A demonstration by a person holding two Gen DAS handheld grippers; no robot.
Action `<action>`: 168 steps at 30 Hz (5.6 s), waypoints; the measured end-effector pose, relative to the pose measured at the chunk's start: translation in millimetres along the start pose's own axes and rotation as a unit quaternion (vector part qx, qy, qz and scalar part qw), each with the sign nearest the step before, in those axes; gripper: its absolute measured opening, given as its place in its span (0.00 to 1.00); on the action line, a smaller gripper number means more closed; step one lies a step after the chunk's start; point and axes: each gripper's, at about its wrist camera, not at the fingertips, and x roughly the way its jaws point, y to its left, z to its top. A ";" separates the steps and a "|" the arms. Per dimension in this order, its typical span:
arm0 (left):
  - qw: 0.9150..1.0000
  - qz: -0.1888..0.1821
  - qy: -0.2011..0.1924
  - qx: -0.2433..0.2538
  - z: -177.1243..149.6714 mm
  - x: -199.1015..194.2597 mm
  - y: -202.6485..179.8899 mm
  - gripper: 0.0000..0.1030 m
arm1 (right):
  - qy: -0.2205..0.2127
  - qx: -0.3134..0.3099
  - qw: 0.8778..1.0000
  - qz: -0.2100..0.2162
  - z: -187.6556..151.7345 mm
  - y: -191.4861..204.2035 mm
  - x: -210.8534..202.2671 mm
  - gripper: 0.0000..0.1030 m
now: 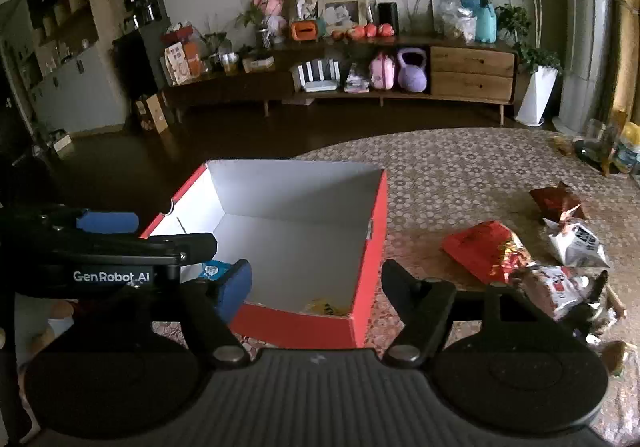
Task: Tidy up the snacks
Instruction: 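Open both grippers to drop the packets into the box and withdraw, then grasp the red chip bag with the left gripper while the right grasps the brown egg, then carry the red chip bag and brown egg into the shoebox with both grippers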
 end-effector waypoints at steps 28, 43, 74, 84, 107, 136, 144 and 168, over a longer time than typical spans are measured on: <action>0.993 -0.092 -0.052 0.046 -18.5 -9.2 -115.0 1.00 | -0.061 0.059 0.994 -0.075 -48.8 -127.8 -97.7 0.89; 0.993 -0.106 -0.011 0.055 -6.0 48.6 -172.6 1.00 | -0.019 0.098 0.984 -0.148 -95.4 -218.2 -91.5 0.89; 0.979 -0.068 0.137 0.134 45.7 223.9 -246.5 1.00 | 0.046 0.197 0.970 -0.134 -125.9 -320.0 -1.6 0.89; 0.975 -0.052 0.163 0.145 32.9 258.1 -241.9 0.98 | 0.056 0.193 0.971 -0.129 -127.3 -319.7 16.8 0.89; 0.982 -0.060 0.131 0.124 33.4 245.5 -230.0 0.51 | 0.044 0.186 0.969 -0.156 -125.0 -312.3 20.0 0.41; 0.992 -0.090 0.060 0.071 49.0 118.4 -183.8 0.49 | -0.021 0.118 0.983 -0.141 -73.8 -226.6 -67.0 0.41; 0.992 -0.102 0.043 0.067 40.4 71.1 -160.1 0.49 | -0.035 0.092 0.988 -0.122 -59.0 -186.2 -81.8 0.41; 0.998 -0.050 0.019 0.020 20.4 9.2 -38.6 0.49 | -0.034 0.008 0.999 -0.035 -6.6 -54.0 -36.5 0.41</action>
